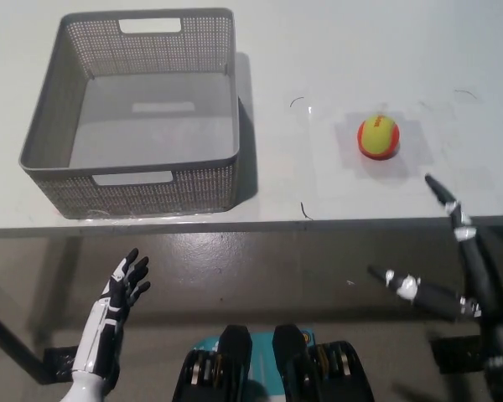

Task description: Use the right hand to pick up a tennis ball and put it into a container on the left side

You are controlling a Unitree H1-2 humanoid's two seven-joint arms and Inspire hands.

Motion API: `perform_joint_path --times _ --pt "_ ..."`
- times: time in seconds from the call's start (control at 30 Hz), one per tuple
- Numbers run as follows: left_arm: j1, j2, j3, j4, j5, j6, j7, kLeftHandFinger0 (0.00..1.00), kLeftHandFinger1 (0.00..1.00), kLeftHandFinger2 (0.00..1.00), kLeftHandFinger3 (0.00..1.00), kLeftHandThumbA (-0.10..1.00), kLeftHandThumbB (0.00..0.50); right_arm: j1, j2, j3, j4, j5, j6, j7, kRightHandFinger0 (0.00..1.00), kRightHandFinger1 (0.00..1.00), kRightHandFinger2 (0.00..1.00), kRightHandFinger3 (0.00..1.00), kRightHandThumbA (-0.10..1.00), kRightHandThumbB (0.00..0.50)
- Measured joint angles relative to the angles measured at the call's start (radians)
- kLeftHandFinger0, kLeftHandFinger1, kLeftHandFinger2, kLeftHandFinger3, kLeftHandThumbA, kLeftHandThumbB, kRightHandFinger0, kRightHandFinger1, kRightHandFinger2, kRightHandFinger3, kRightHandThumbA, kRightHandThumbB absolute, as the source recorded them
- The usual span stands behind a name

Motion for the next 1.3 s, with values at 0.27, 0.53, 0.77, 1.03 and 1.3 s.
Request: perform_joint_path --times 0.27,0.53,0.77,1.03,1.3 --pt "-0.001 0.004 0.0 0.0 0.001 0.0 -0.002 1.0 1.0 1.0 1.0 1.0 0.012 -0.29 -0.113 0.013 0.029 -0.128 0.181 0.074 1.0 1.0 1.0 1.0 1.0 0.43" --pt "-0.014 0.014 0.0 0.0 0.001 0.0 -0.009 1.0 1.0 1.0 1.0 1.0 0.007 -0.59 -0.152 0.089 0.317 -0.211 0.336 0.143 1.0 1.0 1.0 1.0 1.0 0.448" --pt "-0.024 0.021 0.0 0.0 0.001 -0.002 -0.01 1.0 1.0 1.0 1.0 1.0 0.014 -0.774 -0.157 0.154 0.635 -0.228 0.385 0.174 1.0 1.0 1.0 1.0 1.0 0.459" --pt "-0.025 0.027 -0.001 0.0 0.004 -0.002 -0.011 1.0 1.0 1.0 1.0 1.0 0.0 -0.882 -0.152 0.204 0.887 -0.224 0.394 0.197 1.0 1.0 1.0 1.0 1.0 0.435" --pt "-0.024 0.027 -0.003 0.0 0.004 -0.002 -0.016 1.0 1.0 1.0 1.0 1.0 0.0 -0.94 -0.123 0.227 1.062 -0.208 0.393 0.208 1.0 1.0 1.0 1.0 1.0 0.42"
